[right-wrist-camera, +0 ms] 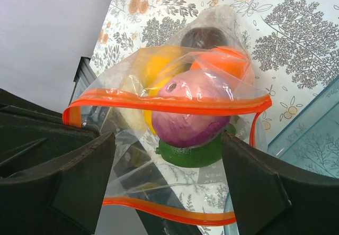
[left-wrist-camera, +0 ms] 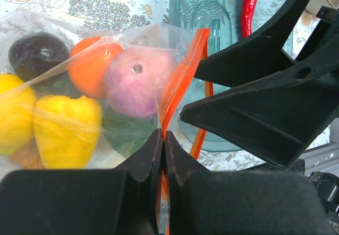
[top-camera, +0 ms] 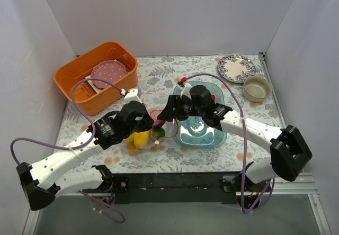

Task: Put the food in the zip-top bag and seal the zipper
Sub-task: Place the fake fruit in the zipper food storage bag.

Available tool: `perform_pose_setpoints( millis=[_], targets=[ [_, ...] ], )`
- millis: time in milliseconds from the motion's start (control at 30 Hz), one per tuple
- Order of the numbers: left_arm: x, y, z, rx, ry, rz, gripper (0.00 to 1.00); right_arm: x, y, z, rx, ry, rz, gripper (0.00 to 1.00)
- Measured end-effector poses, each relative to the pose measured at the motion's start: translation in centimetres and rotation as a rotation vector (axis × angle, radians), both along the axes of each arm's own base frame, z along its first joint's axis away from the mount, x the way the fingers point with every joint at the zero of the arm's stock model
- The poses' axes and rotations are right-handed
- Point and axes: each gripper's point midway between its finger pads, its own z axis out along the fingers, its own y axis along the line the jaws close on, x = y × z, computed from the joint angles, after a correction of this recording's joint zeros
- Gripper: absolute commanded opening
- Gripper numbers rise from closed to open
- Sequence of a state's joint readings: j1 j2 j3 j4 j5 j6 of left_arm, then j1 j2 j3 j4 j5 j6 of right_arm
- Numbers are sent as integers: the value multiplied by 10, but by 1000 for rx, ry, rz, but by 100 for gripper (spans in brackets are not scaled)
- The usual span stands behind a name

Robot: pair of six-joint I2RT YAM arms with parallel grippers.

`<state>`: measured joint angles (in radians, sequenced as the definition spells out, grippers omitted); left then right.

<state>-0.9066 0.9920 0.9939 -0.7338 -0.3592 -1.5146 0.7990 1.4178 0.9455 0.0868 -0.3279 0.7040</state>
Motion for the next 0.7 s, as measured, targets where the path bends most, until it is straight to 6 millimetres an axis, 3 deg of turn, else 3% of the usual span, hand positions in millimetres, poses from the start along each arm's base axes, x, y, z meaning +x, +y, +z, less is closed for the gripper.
perform_pose_setpoints(
  millis=[67, 100, 233, 267, 300, 367, 567, 700],
  targets=[
    [0, 0, 0, 0, 0, 0, 0, -1, -1, 2, 4, -5, -1, 76],
    [0, 0, 0, 0, 0, 0, 0, -1, -3, 2, 4, -8, -5, 65],
    [0, 1, 0, 2, -1, 3, 0, 0, -8, 4, -8, -13, -33, 44],
    [1, 1, 0, 2, -2, 4, 0, 0, -10, 3, -17, -11, -41, 41],
    [1, 1, 0, 2, -2, 5, 0, 1, -11, 0, -29, -7, -49, 31],
    [1, 1, 0, 3, -3, 6, 0, 1, -16, -7, -59, 11, -65, 25],
    [1, 1, 0, 3, -3, 6, 0, -1, -25, -28, -145, 53, -87, 24],
    [1, 1, 0, 4, -2, 6, 0, -3, -19, -44, -193, 74, -66, 25]
  ],
)
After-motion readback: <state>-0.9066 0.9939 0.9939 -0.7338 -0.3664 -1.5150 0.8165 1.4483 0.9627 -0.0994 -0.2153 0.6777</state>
